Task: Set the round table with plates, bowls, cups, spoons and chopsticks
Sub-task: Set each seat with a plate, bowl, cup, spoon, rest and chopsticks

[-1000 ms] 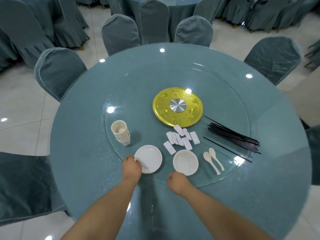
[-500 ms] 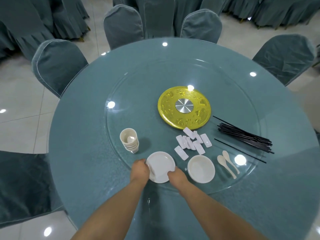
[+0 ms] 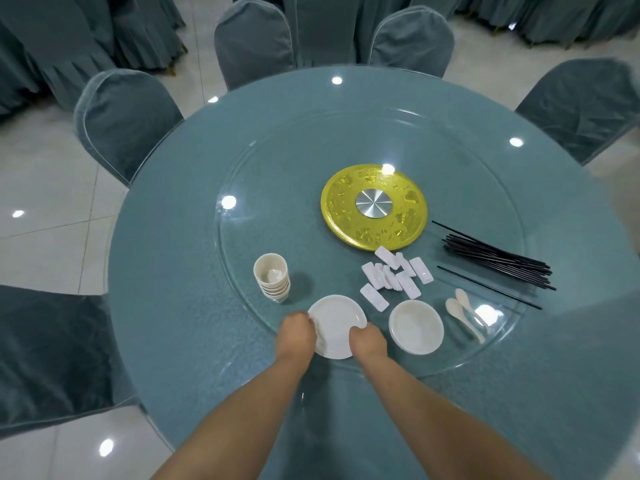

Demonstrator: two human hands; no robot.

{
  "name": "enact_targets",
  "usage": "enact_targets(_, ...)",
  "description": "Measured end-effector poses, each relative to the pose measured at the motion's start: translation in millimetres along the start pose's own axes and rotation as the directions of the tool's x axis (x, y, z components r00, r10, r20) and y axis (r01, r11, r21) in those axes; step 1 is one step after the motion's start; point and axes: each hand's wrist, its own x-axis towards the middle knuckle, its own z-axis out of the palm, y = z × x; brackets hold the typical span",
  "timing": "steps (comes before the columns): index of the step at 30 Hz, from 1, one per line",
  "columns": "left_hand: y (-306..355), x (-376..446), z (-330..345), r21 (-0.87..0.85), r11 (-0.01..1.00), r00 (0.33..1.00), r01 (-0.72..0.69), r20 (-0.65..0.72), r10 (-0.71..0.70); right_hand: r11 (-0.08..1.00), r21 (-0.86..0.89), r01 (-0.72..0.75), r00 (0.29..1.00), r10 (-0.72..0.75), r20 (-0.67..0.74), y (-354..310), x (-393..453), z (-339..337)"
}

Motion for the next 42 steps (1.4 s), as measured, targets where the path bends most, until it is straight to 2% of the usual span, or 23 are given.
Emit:
enact_targets(3, 3.3, -9.2, -0.6, -0.16, 0.987, 0.998, 0.011, -0.055, -0.021, 1.0, 0.024, 0.014, 0.999, -0.013, -0.046, 5.2, -5.0, -4.1)
enact_targets(6, 4.0, -20.7, -2.3, -0.27, 0.962, 0.992, 0.03, -0.108, -0.061, 0.997, -0.022, 0.074, 0.994, -0.075, -0.081, 13.8, -9.4, -15.2)
enact_targets(8, 5.7, -29.9, -3.3, -0.275, 0.961, 0.993, 0.029, -0.104, -0.06, 0.987, -0.069, 0.145, 0.982, -0.152, -0.112, 21.1, -15.5, -25.7)
enact_targets(12, 15.2, -50.0, -0.6, -0.265, 0.964, 0.997, 0.011, -0.075, -0.032, 0.96, 0.109, 0.259, 0.958, -0.241, -0.155, 41.6, -30.4, -48.5)
enact_targets(15, 26.5, -63.2, 5.1, -0.287, 0.957, 0.997, -0.029, -0.072, 0.009, 0.949, 0.131, 0.288, 0.95, -0.265, -0.167, 57.1, -36.7, -65.4)
enact_targets(19, 60.4, -94.3, 25.5, -0.321, 0.94, 0.993, -0.111, -0.073, 0.093, 0.924, 0.275, 0.266, 0.952, -0.208, -0.225, 99.0, -39.5, -100.9)
enact_targets(25, 115.4, -131.1, 62.7, -0.431, 0.891, 0.989, -0.142, -0.024, 0.146, 0.869, 0.431, 0.242, 0.952, -0.127, -0.278, 160.1, -36.3, -150.9)
enact_targets(29, 153.7, -158.6, 103.4, -0.402, 0.896, 0.971, -0.188, 0.063, 0.232, 0.853, 0.499, 0.151, 0.94, 0.032, -0.339, 221.1, -30.2, -188.0)
enact_targets(33, 178.9, -175.9, 141.5, -0.416, 0.899, 0.948, -0.14, 0.206, 0.243, 0.81, 0.584, 0.054, 0.906, 0.206, -0.369, 277.8, -22.0, -208.9)
enact_targets(36, 191.8, -184.0, 175.9, -0.339, 0.929, 0.931, -0.148, 0.269, 0.247, 0.786, 0.617, -0.051, 0.876, 0.332, -0.35, 315.9, -9.8, -217.7)
enact_targets(42, 196.2, -182.7, 212.2, -0.117, 0.97, 0.906, -0.212, 0.349, 0.24, 0.781, 0.594, -0.193, 0.855, 0.431, -0.289, 345.5, 11.2, -214.6)
